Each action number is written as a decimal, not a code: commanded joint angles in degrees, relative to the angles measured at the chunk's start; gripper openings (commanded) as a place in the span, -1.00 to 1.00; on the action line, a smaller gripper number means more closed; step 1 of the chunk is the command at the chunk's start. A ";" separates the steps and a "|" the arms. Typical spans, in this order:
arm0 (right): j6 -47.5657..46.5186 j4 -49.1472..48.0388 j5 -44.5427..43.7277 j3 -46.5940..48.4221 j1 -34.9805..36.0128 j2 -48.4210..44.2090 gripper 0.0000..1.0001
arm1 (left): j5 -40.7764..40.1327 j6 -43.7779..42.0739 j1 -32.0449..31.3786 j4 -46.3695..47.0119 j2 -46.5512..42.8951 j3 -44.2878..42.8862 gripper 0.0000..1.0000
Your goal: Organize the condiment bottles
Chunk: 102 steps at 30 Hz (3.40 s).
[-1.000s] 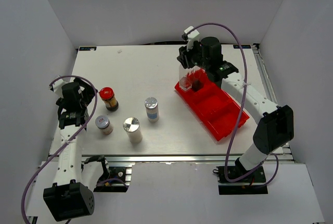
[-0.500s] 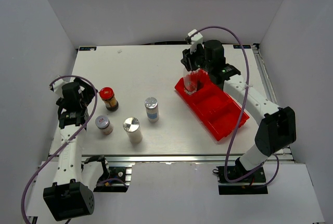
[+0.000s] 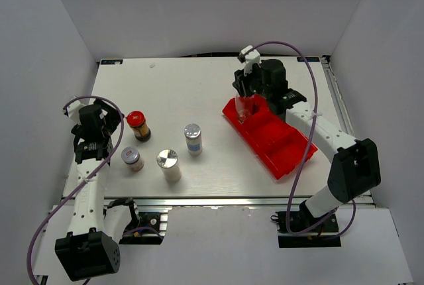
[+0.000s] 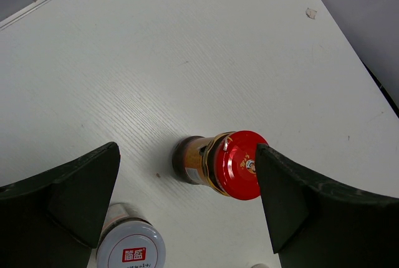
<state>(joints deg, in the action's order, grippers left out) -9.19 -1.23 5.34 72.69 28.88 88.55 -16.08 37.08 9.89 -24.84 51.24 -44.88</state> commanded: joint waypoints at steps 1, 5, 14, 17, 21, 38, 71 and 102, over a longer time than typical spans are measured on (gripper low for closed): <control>0.31 -8.43 -1.74 0.70 -0.32 -4.79 -0.17 | -0.89 0.10 -0.31 0.06 -0.35 -0.12 0.96; 0.49 -8.43 -2.44 0.44 -0.32 -5.84 0.11 | -0.98 0.10 -0.31 -0.12 -0.44 -0.20 0.96; 0.05 -6.50 -4.55 1.93 -0.32 -8.31 0.31 | -1.06 0.01 -0.22 -0.56 -0.62 -0.73 0.96; -0.47 -5.18 -4.64 3.86 -0.41 -8.84 0.39 | -0.98 -0.08 -0.31 -0.56 -0.44 -0.91 0.96; -1.09 -3.95 -5.08 7.02 -0.41 -9.63 0.53 | -0.98 -0.17 -0.22 -0.91 -0.44 -1.43 0.96; -3.65 18.72 6.17 7.83 15.67 -12.71 0.79 | -1.39 -1.66 -6.36 -2.22 3.33 -3.71 0.96; 5.84 -1.37 -0.33 0.98 26.66 9.74 -0.38 | -0.37 -3.33 -18.86 -15.33 -9.05 -3.63 0.96; 21.85 7.84 -28.72 -23.81 -3.04 -24.84 -0.87 | 14.76 -9.83 -18.86 -15.85 -10.55 -2.05 0.96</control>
<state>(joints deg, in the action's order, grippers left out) 12.93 13.13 -21.98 47.81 27.68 62.59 -2.26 28.32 -8.75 -40.32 40.82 -46.48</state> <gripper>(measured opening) 0.663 0.979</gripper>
